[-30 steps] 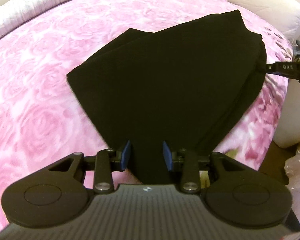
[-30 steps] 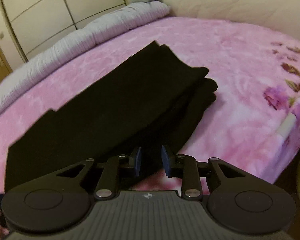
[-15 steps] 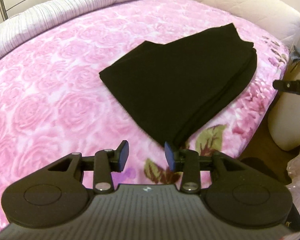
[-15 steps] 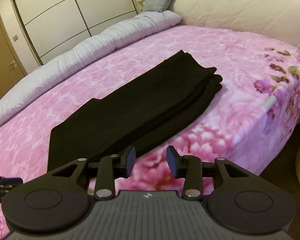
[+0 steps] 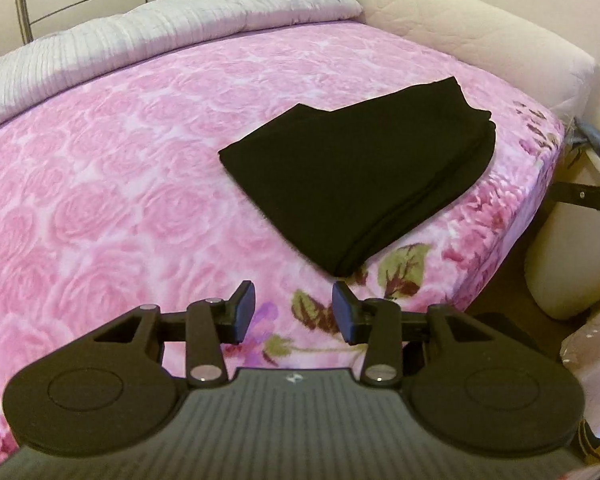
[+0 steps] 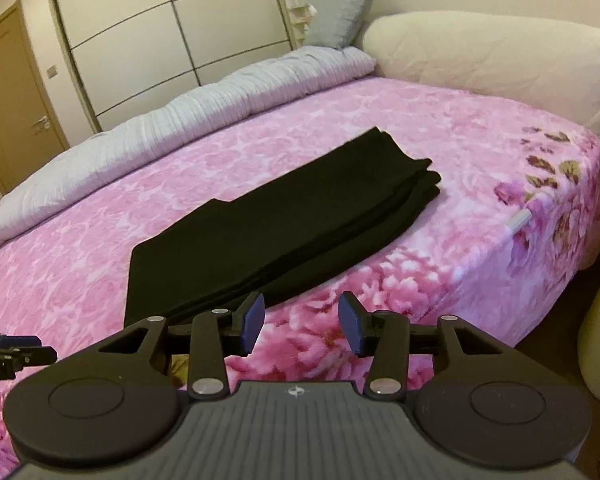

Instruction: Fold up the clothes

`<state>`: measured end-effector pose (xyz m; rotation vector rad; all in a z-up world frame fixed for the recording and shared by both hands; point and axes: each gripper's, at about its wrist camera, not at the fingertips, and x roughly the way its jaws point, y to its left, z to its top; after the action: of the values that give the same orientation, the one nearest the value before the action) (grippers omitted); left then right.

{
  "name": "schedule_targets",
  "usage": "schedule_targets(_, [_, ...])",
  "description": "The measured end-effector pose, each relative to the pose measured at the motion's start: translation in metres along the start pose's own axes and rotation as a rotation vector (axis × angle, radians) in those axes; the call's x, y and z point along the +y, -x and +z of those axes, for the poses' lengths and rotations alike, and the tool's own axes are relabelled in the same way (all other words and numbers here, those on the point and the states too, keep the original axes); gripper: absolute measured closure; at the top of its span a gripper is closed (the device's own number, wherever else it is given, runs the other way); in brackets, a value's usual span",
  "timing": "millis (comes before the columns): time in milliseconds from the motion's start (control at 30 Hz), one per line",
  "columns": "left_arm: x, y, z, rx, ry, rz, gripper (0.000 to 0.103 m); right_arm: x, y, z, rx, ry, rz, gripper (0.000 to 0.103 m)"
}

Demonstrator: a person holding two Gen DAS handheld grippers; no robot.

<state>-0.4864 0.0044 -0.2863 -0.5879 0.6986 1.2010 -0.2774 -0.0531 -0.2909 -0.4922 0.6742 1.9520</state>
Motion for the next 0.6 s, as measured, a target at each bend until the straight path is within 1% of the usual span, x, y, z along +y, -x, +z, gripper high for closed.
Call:
schedule_targets(133, [0.011,0.000,-0.005,0.005,0.038,-0.027,0.065,0.010,-0.001,-0.005,-0.005,0.070,0.014,0.057])
schedule_targets(300, [0.024,-0.008,-0.004,0.009,0.079,-0.079,0.065,0.038,-0.015,-0.010,0.003,0.242,0.051,0.056])
schedule_targets(433, [0.037,-0.021,-0.004,0.025,0.129,-0.123,0.065,0.076,-0.035,-0.023,0.031,0.437,0.116,0.050])
schedule_targets(600, [0.049,-0.041,-0.006,0.062,0.152,-0.126,0.065,0.133,-0.064,-0.051,0.032,0.750,0.168,0.044])
